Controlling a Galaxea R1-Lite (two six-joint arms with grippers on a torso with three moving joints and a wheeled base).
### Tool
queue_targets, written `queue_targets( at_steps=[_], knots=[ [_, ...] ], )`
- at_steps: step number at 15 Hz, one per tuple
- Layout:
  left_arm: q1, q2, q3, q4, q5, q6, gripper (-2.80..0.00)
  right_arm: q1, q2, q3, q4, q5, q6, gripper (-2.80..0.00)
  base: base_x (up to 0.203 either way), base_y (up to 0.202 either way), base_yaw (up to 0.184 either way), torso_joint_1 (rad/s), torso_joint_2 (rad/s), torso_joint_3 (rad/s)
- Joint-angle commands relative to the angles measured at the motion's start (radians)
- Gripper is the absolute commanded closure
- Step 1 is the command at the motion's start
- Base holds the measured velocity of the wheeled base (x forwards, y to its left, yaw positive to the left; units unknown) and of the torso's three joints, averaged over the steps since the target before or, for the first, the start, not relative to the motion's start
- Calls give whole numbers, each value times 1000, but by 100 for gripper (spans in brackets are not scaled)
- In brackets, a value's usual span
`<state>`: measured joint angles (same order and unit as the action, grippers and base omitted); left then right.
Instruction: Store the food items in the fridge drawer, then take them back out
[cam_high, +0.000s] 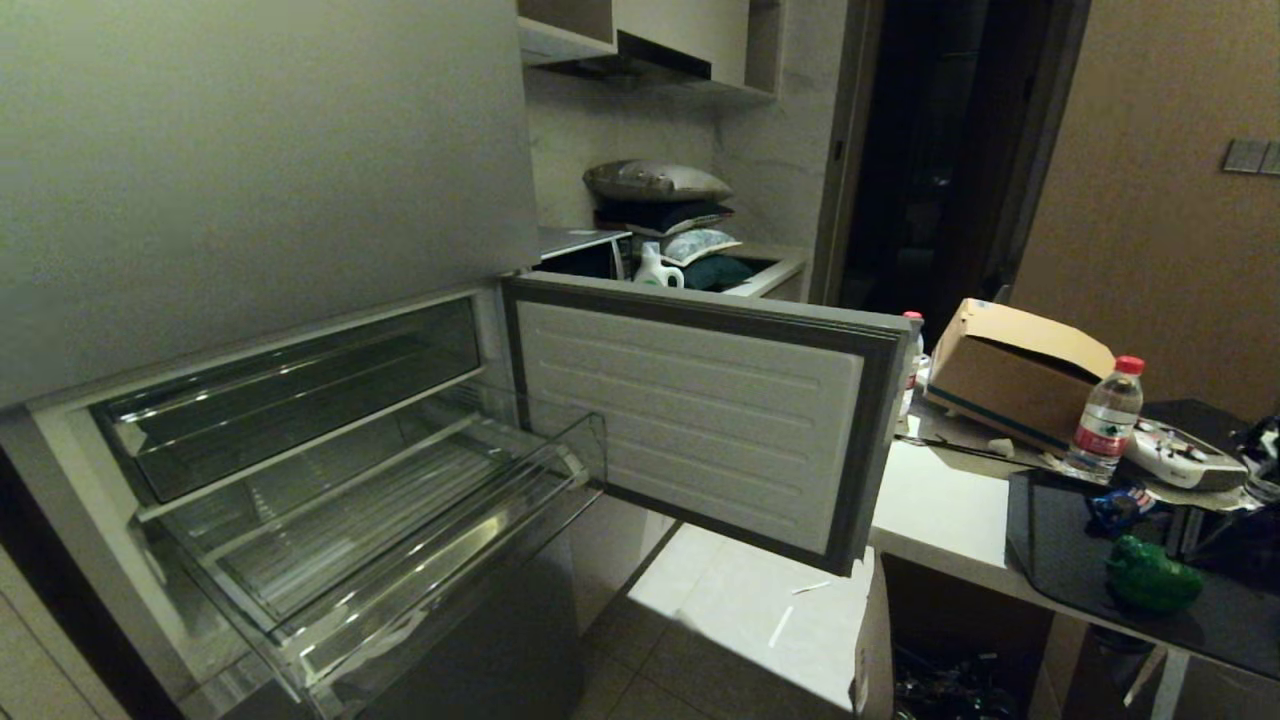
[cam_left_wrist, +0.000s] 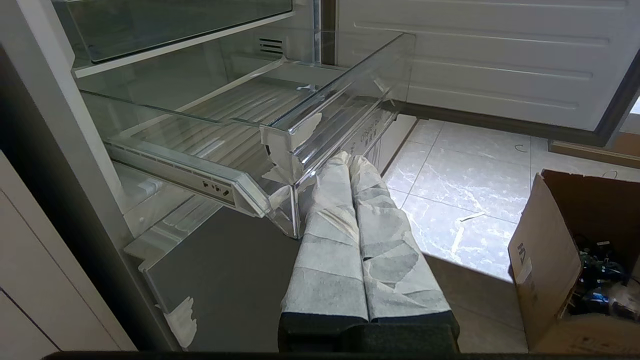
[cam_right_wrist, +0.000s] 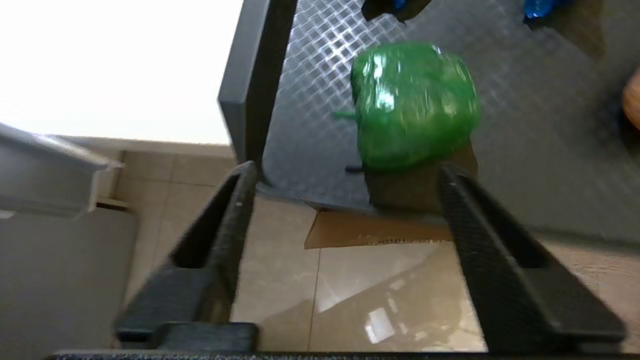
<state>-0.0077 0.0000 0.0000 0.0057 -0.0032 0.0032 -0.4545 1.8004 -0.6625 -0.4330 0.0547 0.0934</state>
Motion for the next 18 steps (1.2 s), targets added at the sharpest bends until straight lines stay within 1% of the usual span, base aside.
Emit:
queue_targets(
  at_steps=[1, 4, 10, 14, 18],
  knots=[
    [0, 2, 0, 0, 0, 0, 0, -1, 99, -56, 11, -4, -11, -280, 0, 0, 0, 0, 0, 0],
    [0, 2, 0, 0, 0, 0, 0, -9, 138, -102, 60, -15, -15, -280, 0, 0, 0, 0, 0, 0],
    [0, 2, 0, 0, 0, 0, 0, -63, 211, -167, 62, -45, -34, -280, 0, 0, 0, 0, 0, 0],
    [0, 2, 0, 0, 0, 0, 0, -72, 255, -199, 62, -45, -37, -280, 0, 0, 0, 0, 0, 0],
    [0, 2, 0, 0, 0, 0, 0, -72, 317, -264, 63, -52, -37, -280, 0, 0, 0, 0, 0, 0]
  ],
)
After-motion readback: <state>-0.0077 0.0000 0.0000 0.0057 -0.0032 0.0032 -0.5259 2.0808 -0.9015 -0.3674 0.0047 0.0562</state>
